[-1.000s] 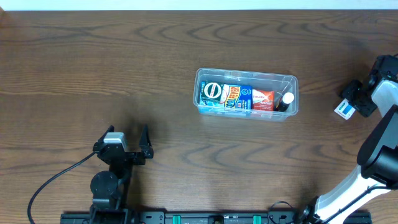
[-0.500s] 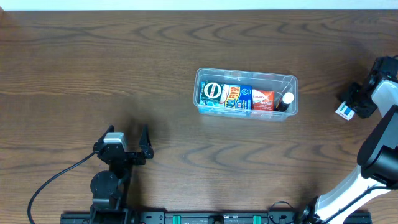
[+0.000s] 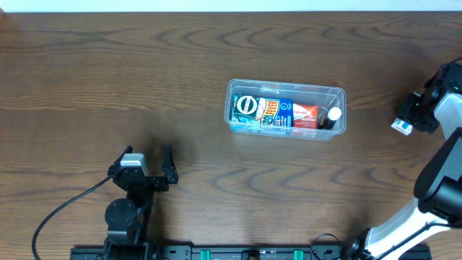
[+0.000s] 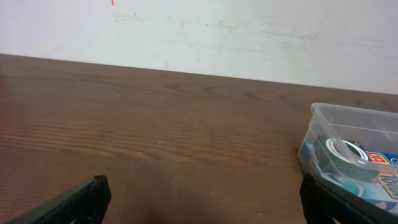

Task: Pack container
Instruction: 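Carry the white-green box left over the container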

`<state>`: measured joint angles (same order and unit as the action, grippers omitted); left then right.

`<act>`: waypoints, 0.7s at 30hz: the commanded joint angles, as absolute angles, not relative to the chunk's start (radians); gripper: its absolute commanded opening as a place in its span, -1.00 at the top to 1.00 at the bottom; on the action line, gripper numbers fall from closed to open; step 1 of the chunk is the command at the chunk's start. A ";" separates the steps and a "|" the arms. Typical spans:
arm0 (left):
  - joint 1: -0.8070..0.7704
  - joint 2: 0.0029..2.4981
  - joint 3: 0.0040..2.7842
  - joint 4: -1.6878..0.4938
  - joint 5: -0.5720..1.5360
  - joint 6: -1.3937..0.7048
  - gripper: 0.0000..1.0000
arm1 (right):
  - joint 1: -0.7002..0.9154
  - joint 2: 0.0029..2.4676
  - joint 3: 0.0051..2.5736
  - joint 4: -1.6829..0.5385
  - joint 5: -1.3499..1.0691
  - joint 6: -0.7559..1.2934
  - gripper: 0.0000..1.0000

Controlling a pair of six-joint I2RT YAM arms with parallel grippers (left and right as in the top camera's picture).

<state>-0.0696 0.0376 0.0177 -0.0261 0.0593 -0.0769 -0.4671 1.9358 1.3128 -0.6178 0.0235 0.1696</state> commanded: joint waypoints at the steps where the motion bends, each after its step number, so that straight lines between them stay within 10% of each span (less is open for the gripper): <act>1: -0.075 0.037 0.004 -0.067 0.052 -0.064 -0.96 | -0.449 1.835 1.310 -0.621 0.022 0.102 0.34; 21: -0.075 0.037 0.004 -0.067 0.052 -0.064 -0.96 | 0.131 1.398 1.388 -0.629 -0.244 -0.499 0.58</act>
<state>-0.0696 0.0376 0.0177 -0.0261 0.0593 -0.0769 0.0631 1.3766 1.3815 -0.6186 -0.2249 -0.3660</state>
